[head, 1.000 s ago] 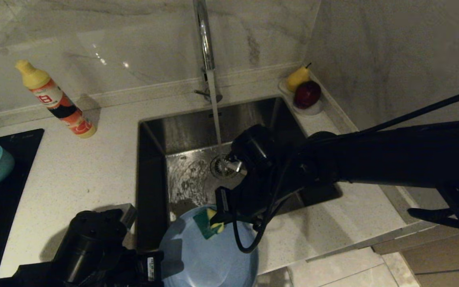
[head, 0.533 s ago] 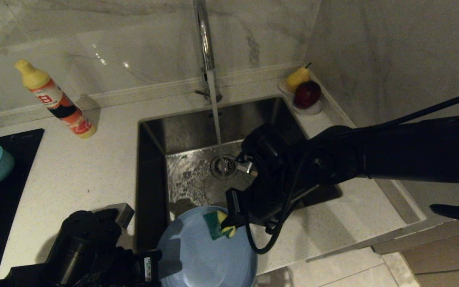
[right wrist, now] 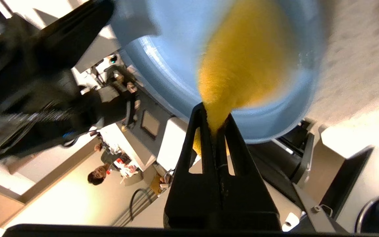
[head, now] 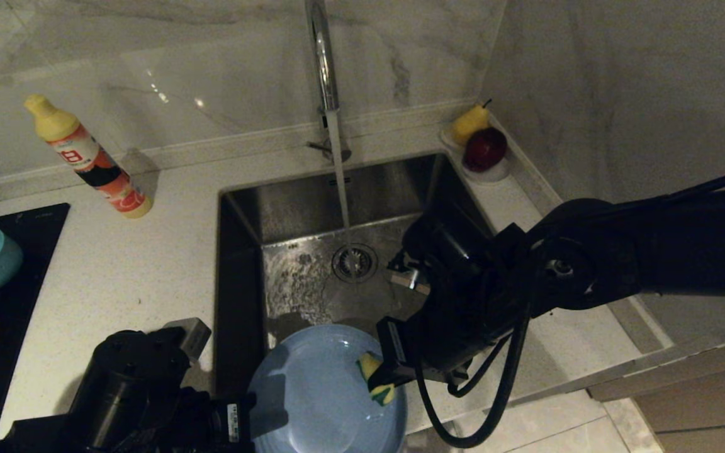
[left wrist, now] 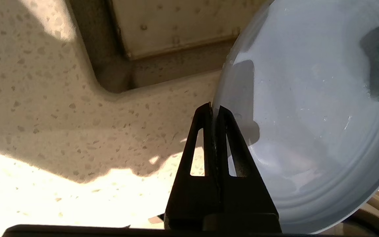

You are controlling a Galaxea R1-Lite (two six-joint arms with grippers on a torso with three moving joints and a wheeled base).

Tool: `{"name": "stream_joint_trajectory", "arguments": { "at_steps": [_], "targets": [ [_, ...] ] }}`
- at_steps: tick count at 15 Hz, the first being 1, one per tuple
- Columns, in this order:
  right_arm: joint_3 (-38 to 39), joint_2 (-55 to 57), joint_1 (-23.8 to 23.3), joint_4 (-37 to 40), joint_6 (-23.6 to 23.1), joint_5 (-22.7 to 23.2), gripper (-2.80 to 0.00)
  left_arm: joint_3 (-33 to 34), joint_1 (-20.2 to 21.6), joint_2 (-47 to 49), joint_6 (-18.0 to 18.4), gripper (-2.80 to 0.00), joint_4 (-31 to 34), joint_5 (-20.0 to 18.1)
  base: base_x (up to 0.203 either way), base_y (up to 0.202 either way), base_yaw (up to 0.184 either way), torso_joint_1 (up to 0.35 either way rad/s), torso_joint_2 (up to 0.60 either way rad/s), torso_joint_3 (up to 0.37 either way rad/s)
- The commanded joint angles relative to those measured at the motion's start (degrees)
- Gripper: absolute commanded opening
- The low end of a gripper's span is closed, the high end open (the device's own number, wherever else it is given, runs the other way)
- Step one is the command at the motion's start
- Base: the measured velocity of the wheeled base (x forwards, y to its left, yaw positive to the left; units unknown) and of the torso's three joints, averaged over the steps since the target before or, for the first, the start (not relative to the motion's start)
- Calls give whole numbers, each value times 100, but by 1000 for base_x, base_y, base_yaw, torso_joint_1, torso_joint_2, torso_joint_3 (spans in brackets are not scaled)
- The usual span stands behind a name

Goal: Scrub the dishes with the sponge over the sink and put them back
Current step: Wipe the plate

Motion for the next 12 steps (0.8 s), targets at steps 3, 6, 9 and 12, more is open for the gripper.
{"name": "stream_joint_trajectory", "arguments": {
  "at_steps": [3, 6, 9, 12],
  "targets": [
    [-476, -148, 456, 4, 5, 27, -280, 2, 1, 104, -21, -280, -17, -32, 0, 0, 0, 0, 0, 0],
    [-933, 289, 631, 3, -4, 53, -280, 46, 1, 237, -33, -280, -25, -27, 0, 0, 0, 0, 0, 0],
    [-1040, 842, 743, 14, 14, 57, -280, 54, 1, 266, -84, -280, -25, -32, 0, 0, 0, 0, 0, 0],
    [-1101, 1121, 875, 21, 43, 57, -280, 81, 1, 280, -95, -280, -56, -23, 0, 0, 0, 0, 0, 0]
  ]
}}
